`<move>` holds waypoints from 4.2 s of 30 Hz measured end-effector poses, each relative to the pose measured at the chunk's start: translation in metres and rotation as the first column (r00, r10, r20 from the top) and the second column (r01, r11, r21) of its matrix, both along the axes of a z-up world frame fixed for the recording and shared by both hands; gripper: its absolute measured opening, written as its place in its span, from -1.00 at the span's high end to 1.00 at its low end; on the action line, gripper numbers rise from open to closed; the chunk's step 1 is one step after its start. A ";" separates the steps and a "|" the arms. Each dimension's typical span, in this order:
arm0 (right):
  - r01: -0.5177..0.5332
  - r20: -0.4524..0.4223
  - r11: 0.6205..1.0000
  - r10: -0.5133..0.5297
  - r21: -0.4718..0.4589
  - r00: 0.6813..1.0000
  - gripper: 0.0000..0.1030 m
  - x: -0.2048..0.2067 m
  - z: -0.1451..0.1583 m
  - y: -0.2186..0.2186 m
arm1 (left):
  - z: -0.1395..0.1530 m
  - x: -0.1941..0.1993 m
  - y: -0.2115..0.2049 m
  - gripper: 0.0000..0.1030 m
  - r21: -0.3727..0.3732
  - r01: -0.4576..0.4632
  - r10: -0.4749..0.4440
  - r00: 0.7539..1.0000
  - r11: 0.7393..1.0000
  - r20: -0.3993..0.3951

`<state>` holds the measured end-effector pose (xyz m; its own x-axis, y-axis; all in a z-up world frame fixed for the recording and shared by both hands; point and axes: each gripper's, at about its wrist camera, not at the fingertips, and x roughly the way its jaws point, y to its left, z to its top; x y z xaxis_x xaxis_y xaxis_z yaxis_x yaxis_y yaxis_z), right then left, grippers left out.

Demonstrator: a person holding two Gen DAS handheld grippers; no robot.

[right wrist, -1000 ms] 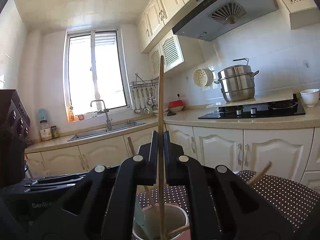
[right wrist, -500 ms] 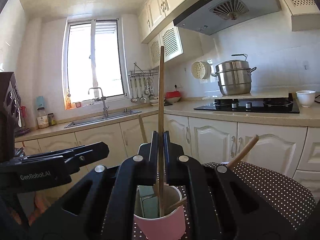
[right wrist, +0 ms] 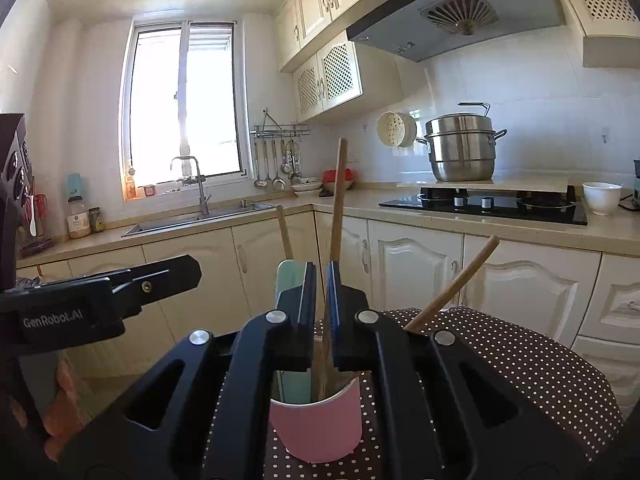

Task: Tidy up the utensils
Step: 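Move both open grippers back down toward the chopstick pile, then grasp a chopstick with the left gripper while the right gripper grasps another, then lift both chopsticks over the pink cup and open both grippers to drop them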

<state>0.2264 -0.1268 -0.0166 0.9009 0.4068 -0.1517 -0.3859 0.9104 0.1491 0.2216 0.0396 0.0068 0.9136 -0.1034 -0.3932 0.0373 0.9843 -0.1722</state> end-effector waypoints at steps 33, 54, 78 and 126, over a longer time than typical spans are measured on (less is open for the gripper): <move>0.100 0.056 0.993 -0.097 -0.063 0.994 -0.03 -0.107 0.036 -0.048 | 0.017 -0.098 -0.016 -0.44 -0.019 0.089 -0.090 0.995 0.996 -0.041; 0.115 -0.350 0.984 -0.156 -0.138 0.923 -0.05 -0.073 -0.063 -0.096 | -0.129 -0.019 -0.092 0.38 -0.097 0.322 -0.313 0.730 0.942 -0.607; -0.060 -0.666 0.980 -0.083 -0.189 0.741 -0.05 -0.026 -0.109 -0.078 | -0.139 -0.004 -0.106 0.88 -0.134 0.336 -0.349 0.739 0.932 -0.576; -0.084 -0.526 0.996 0.088 0.032 0.846 0.87 -0.042 -0.045 -0.135 | -0.061 -0.077 -0.007 0.89 -0.129 0.120 -0.148 0.959 0.984 -0.241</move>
<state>0.1845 -0.2621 -0.0611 0.6484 0.4820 -0.5893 -0.3244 0.8752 0.3589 0.1446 0.0330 -0.0547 0.7631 -0.2746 -0.5851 0.1098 0.9472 -0.3014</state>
